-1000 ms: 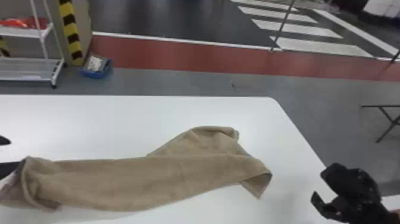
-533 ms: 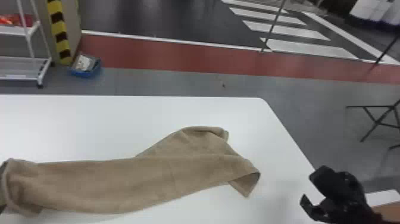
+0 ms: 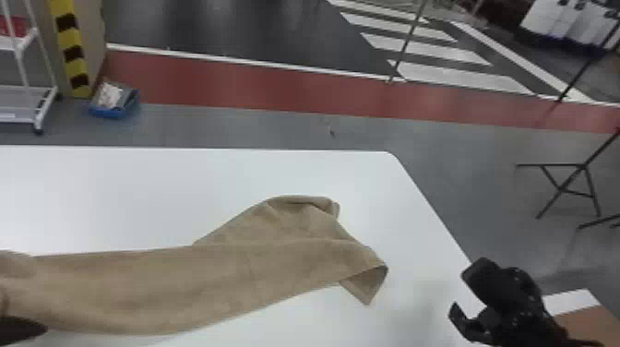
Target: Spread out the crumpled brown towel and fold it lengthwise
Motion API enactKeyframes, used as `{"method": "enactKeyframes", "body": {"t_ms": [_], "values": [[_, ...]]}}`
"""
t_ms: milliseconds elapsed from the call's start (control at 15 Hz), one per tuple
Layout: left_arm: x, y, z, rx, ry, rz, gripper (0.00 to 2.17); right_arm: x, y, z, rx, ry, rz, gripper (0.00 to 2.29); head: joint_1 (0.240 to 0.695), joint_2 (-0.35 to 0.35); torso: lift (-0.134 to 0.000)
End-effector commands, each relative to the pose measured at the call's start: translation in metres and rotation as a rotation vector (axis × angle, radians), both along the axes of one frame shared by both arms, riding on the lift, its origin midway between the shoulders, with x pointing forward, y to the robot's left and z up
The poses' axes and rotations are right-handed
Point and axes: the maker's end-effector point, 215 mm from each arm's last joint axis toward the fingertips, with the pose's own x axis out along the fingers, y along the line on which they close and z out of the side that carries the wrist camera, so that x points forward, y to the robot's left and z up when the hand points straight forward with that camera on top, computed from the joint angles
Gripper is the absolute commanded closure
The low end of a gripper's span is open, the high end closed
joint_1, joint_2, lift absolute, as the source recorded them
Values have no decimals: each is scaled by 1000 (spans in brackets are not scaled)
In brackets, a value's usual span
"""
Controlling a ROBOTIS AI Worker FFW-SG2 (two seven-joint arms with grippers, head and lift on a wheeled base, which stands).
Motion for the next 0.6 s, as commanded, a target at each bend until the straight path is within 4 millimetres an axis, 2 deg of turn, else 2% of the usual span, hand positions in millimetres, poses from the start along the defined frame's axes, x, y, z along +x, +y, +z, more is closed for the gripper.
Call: {"method": "enactKeyframes", "body": {"t_ms": [0, 200, 533], "values": [[1, -4, -6, 19, 1, 4, 697, -2, -1, -1, 3, -1, -6, 46, 695, -350, -128], [9, 1, -12, 64, -22, 35, 684, -2, -2, 0, 3, -1, -8, 46, 695, -350, -128], [20, 28, -27, 168, -38, 75, 680, -2, -3, 0, 3, -2, -10, 46, 695, -350, -128]]}}
